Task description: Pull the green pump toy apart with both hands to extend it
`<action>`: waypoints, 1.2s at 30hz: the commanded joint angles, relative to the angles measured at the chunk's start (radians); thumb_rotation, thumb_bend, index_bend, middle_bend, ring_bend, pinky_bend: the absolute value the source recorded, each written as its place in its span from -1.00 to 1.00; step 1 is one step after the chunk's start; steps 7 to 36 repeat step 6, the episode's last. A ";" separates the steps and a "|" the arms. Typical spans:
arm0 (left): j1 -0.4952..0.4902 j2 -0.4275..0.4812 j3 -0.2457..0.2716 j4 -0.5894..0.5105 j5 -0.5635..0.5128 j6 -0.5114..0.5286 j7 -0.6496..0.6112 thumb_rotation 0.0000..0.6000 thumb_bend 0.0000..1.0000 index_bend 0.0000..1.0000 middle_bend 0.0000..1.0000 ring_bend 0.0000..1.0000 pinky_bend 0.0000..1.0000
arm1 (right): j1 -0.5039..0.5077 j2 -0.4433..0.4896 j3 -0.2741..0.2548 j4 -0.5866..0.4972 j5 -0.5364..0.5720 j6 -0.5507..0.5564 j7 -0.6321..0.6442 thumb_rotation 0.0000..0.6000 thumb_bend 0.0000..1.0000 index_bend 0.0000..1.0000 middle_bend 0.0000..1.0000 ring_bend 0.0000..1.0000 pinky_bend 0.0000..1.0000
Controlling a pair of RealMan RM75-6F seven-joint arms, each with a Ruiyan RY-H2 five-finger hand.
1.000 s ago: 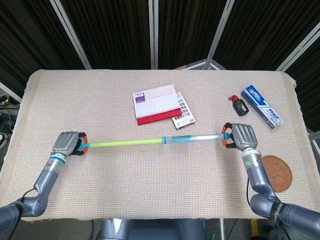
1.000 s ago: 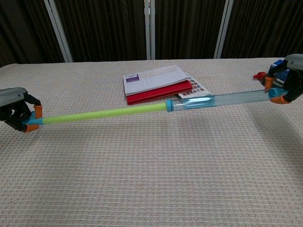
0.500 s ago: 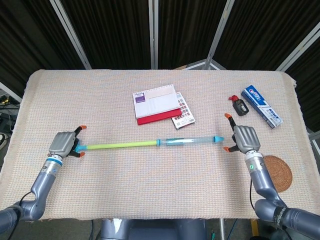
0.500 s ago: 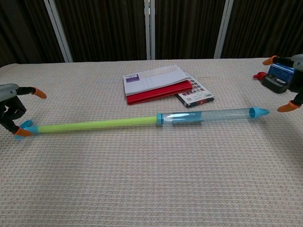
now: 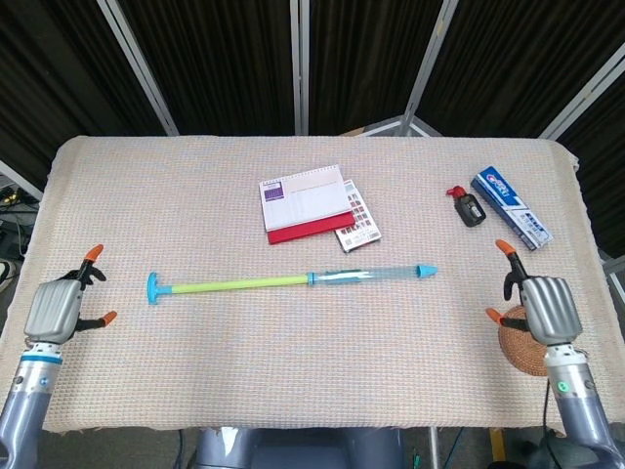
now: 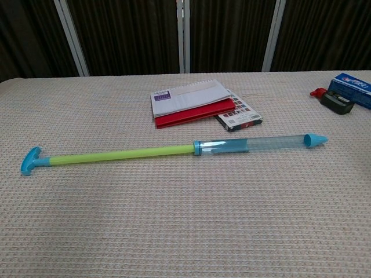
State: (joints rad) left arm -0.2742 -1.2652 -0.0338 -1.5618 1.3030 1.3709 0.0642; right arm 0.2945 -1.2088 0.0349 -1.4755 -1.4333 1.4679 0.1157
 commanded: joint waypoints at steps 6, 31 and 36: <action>0.100 0.088 0.058 -0.121 0.081 0.116 0.045 1.00 -1.00 -1.00 -1.00 -1.00 -1.00 | -0.059 0.076 -0.047 -0.065 -0.068 0.051 -0.027 1.00 -1.00 -1.00 -1.00 -1.00 -1.00; 0.100 0.088 0.058 -0.121 0.081 0.116 0.045 1.00 -1.00 -1.00 -1.00 -1.00 -1.00 | -0.059 0.076 -0.047 -0.065 -0.068 0.051 -0.027 1.00 -1.00 -1.00 -1.00 -1.00 -1.00; 0.100 0.088 0.058 -0.121 0.081 0.116 0.045 1.00 -1.00 -1.00 -1.00 -1.00 -1.00 | -0.059 0.076 -0.047 -0.065 -0.068 0.051 -0.027 1.00 -1.00 -1.00 -1.00 -1.00 -1.00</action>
